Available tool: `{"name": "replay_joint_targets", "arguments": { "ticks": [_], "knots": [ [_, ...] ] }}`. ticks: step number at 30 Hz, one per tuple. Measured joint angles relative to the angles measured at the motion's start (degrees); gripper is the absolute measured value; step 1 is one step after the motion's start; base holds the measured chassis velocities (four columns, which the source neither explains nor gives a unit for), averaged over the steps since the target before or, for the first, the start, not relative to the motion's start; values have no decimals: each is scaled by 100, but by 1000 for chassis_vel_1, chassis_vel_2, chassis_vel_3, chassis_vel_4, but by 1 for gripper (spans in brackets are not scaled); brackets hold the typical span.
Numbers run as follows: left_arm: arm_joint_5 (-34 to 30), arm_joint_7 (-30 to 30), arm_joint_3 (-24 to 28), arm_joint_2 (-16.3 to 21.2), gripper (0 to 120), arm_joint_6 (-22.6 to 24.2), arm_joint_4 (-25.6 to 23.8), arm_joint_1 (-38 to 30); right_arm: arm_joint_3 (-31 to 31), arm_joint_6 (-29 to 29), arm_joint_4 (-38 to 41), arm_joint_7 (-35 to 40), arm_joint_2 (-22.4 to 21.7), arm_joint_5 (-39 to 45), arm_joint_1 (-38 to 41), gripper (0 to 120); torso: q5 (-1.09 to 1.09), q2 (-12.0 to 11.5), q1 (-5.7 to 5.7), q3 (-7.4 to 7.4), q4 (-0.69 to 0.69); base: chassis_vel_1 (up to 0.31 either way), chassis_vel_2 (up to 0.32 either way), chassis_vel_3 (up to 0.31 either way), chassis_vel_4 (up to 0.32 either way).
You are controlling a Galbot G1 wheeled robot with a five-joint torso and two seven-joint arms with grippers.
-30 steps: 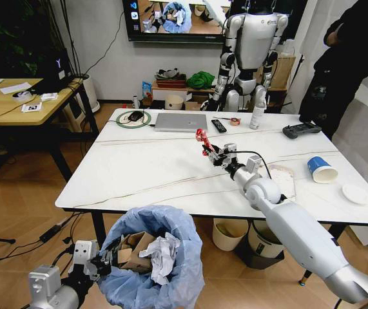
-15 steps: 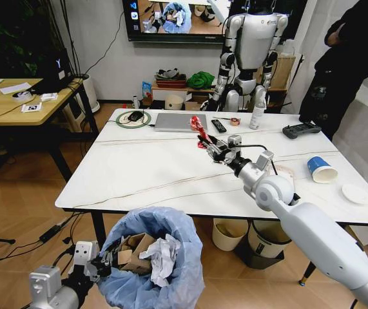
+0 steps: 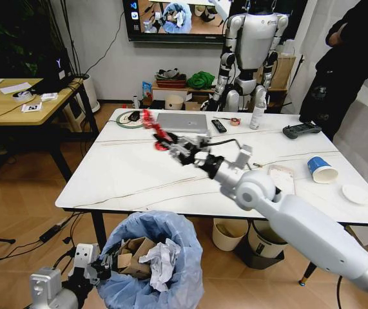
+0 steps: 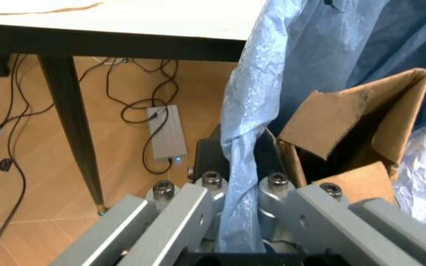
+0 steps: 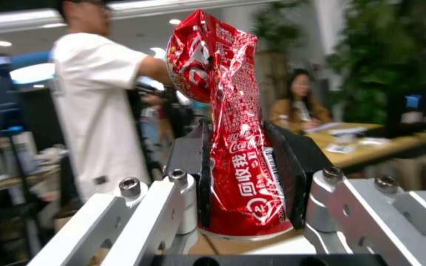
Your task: Pick up the trash bin and place the trash from the table into it.
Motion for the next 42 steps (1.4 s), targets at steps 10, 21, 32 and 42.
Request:
{"name": "replay_joint_targets", "arguments": {
  "ticks": [10, 21, 32, 42],
  "knots": [
    [-44, -41, -44, 41, 0, 23, 0, -33, -779, 274, 8, -803, 206, 330, 499, 23, 0, 0, 0, 0, 0, 0, 0, 0, 0],
    [-53, -44, -138, 60, 0, 26, 0, 0, -1113, 110, 173, -1882, 10, 475, 653, 23, 2, 0, 0, 0, -1, 0, 0, 0, 0],
    [-51, -66, -154, 82, 0, 36, 0, -8, -844, -214, 334, -2835, -521, 355, 70, 23, 2, 0, 0, 0, -1, 0, 0, 0, 0],
    [-43, -71, -171, 76, 0, 40, 0, 28, -559, -314, 246, -3313, -778, -84, -283, 23, 2, 0, 0, 0, -1, 0, 0, 0, 0]
  ]
}}
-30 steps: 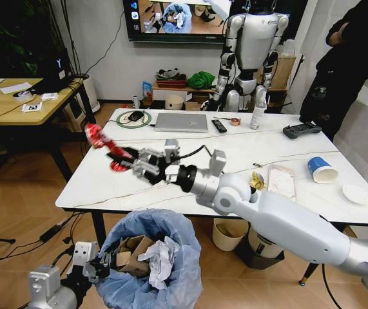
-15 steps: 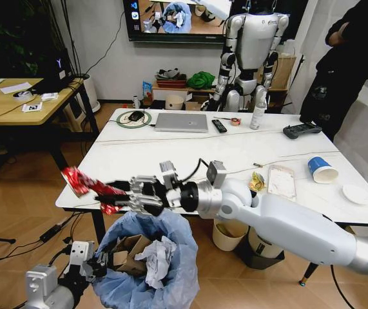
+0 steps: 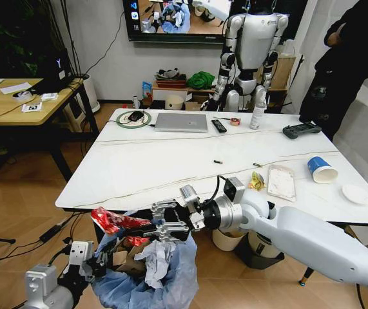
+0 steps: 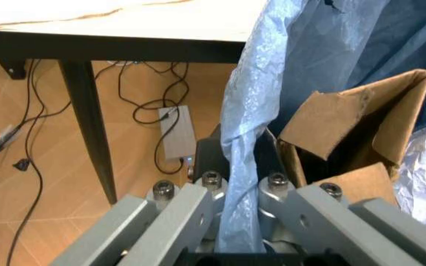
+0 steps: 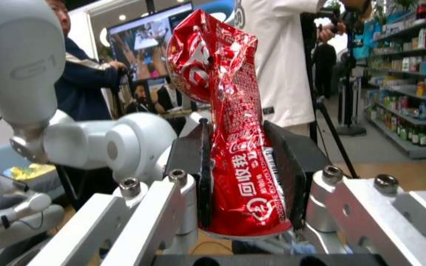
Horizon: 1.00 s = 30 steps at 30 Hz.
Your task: Pick up the trash bin and place the trash from the table into it.
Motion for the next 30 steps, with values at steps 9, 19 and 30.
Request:
{"name": "replay_joint_targets", "arguments": {
  "ticks": [9, 19, 30],
  "knots": [
    [1, -4, -5, -7, 0, 0, 0, 6, 137, 39, -18, -280, -248, -327, -311, 23, 0, 0, 0, 0, -1, 0, 0, 0, 0],
    [-10, -8, 15, -23, 0, 1, 0, 5, 464, 118, -91, -293, -396, -704, -689, 23, 1, 0, 0, 0, -1, 0, 0, 0, 0],
    [-80, -86, 44, -24, 0, 67, 0, 30, 731, 166, -128, -195, -451, -877, -970, 55, 0, 0, 0, 0, 0, 0, 0, 0, 0]
  ]
}}
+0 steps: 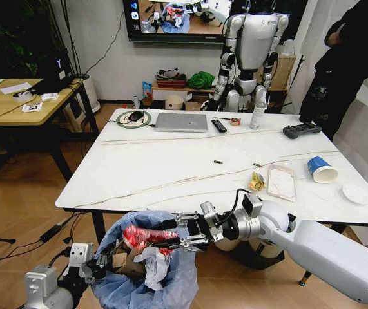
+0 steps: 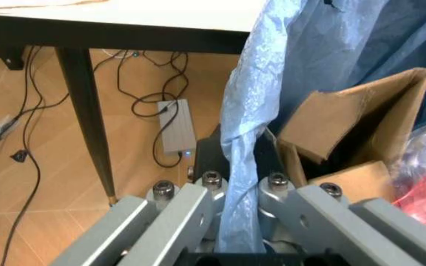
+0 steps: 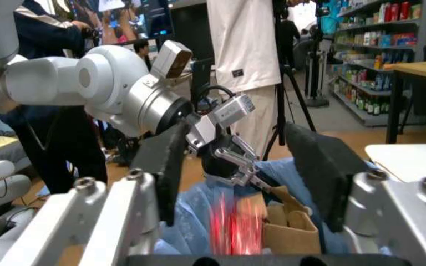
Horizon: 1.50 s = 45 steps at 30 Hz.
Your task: Pick up the trash bin and place the trash from the table into it.
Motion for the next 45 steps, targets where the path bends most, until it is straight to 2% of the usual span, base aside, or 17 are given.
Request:
{"name": "replay_joint_targets", "arguments": {
  "ticks": [2, 5, 8, 9, 11, 15, 20, 25, 29, 31, 35, 36, 40, 42, 45],
  "knots": [
    [2, -1, 3, -1, 0, 3, 0, 3, 7, 0, 1, 1, 0, -1, -8, 58, 0, 0, 0, 0, 0, 0, 0, 0, 0],
    [13, -7, 7, -3, 0, 12, 0, 15, 38, 0, 19, 19, 0, -2, -46, 73, 0, 0, 0, 0, 0, 0, 0, 0, 0],
    [16, -9, 8, -7, 0, 12, 0, 23, 44, 0, 24, 29, 3, -2, -50, 79, -1, 0, 0, 0, 0, 0, 0, 0, 0],
    [22, -9, 11, -11, 0, 13, 0, 33, 45, 0, 26, 39, 9, -2, -50, 87, 0, 0, 0, 0, 0, 0, 0, 0, 0],
    [24, -9, 13, -14, 0, 14, 0, 36, 45, -2, 30, 48, 15, -1, -50, 94, 0, 0, 0, 0, 0, 0, 0, 0, 0],
    [28, -10, 17, -19, 0, 16, 0, 36, 38, -4, 38, 66, 36, 2, -45, 100, 0, 0, 0, 0, 0, 0, 0, 0, 0],
    [32, -11, 19, -19, 0, 19, 0, 46, 37, -5, 59, 98, 43, 24, -34, 100, 0, 0, 0, 0, 0, 0, 0, 0, 0],
    [86, -14, 43, -9, 0, 23, 0, 79, 366, -5, 162, 403, 84, 102, -159, 100, -1, 0, 0, 0, 1, 0, 0, 0, 0],
    [162, 8, 109, -9, 0, 3, 0, 105, 1170, -5, 330, 1163, 73, 158, -627, 100, 0, 0, 0, 0, 1, 0, 0, 0, 0],
    [172, 15, 122, -13, 0, -6, 0, 104, 1322, -6, 374, 1334, 36, 162, -737, 100, 0, 0, 0, 0, 1, 0, 0, 0, 0],
    [184, 34, 166, -2, 0, -32, 0, 45, 1960, 65, 641, 2717, -260, 80, -1291, 100, 0, 0, 0, 0, -1, 0, 0, 0, 0],
    [184, 34, 166, -2, 0, -32, 0, 45, 1960, 65, 641, 2717, -260, 80, -1291, 100, 0, 0, 0, 0, -1, 0, 0, 0, 0],
    [127, 37, 172, 27, 0, -33, 0, -13, 2646, 52, 703, 4023, -360, -74, -1792, 100, 0, 0, 0, 0, 0, 0, 0, 0, 0],
    [122, 37, 172, 29, 0, -33, 0, -14, 2701, 44, 702, 4127, -359, -101, -1825, 100, 1, 0, 0, 0, 0, 0, 0, 0, 0],
    [105, 37, 170, 44, 0, -33, 0, -25, 3009, 23, 579, 4912, -303, -390, -2004, 100, 1, 0, 0, 0, -1, 0, 0, 0, 0]
  ]
}}
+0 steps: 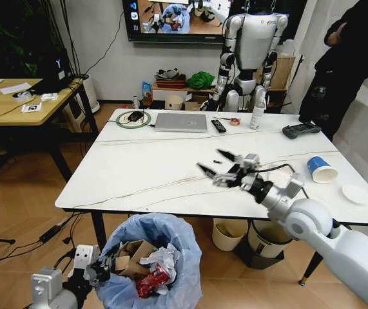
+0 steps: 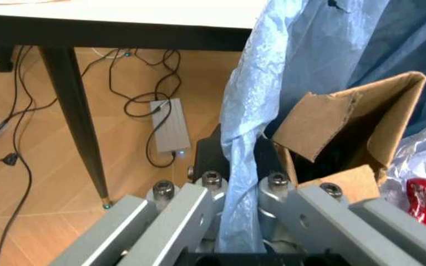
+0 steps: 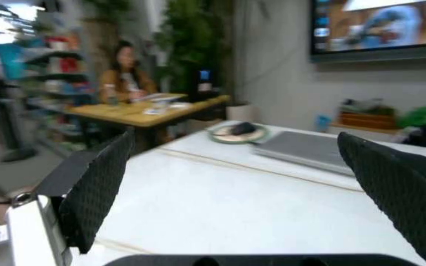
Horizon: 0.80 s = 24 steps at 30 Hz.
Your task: Pick up the trash bin and place the trash from the table into it.
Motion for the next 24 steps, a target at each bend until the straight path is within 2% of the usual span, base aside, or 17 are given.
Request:
{"name": "replay_joint_targets", "arguments": {
  "ticks": [5, 7, 9, 13, 18, 24],
  "knots": [
    [0, 0, 9, -3, 0, 1, 0, -5, 181, -135, -240, 363, 106, -114, -58, 100, -1, 0, 0, 0, 1, 0, 0, 0, 0],
    [0, -1, 7, -4, 0, 1, 0, -4, 258, -521, -365, 490, 220, -93, -51, 100, 0, 0, 0, 0, 1, 0, 0, 0, 0],
    [-1, -1, 6, -4, 0, 1, 0, -4, 264, -635, -399, 528, 261, -84, -34, 100, 0, 0, 0, 0, 0, 0, 0, 0, 0],
    [-6, -2, -9, -5, 0, 4, 0, -6, 192, -1276, -770, 739, 624, -80, 298, 100, 0, 0, 0, 0, 0, 0, 0, 0, 0],
    [-10, -3, -24, -12, 0, 6, 0, -3, 46, -1655, -1295, 567, 878, -147, 754, 100, -1, 0, 1, 1, 2, 0, 0, 0, 0],
    [-27, -3, -45, -15, 0, 6, 0, -7, -212, -1814, -2022, 233, 1040, -184, 1316, 100, -2, 0, 1, 1, 1, 0, 0, 0, 0]
  ]
}}
